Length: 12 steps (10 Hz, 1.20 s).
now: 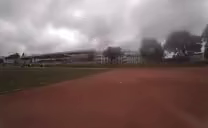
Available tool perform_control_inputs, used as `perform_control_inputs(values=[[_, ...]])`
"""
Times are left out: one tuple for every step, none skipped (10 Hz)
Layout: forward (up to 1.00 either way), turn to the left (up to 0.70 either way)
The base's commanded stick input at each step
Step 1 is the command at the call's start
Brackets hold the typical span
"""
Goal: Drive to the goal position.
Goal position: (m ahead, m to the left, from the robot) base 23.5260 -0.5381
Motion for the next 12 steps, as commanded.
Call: perform_control_inputs(values=[[0.7, 0.0], [0.7, 0.0], [0.7, 0.0], [0.7, 0.0], [0.7, 0.0], [0.7, 0.0], [0.7, 0.0], [0.7, 0.0], [0.7, 0.0], [0.7, 0.0], [0.7, 0.0], [0.7, 0.0]])
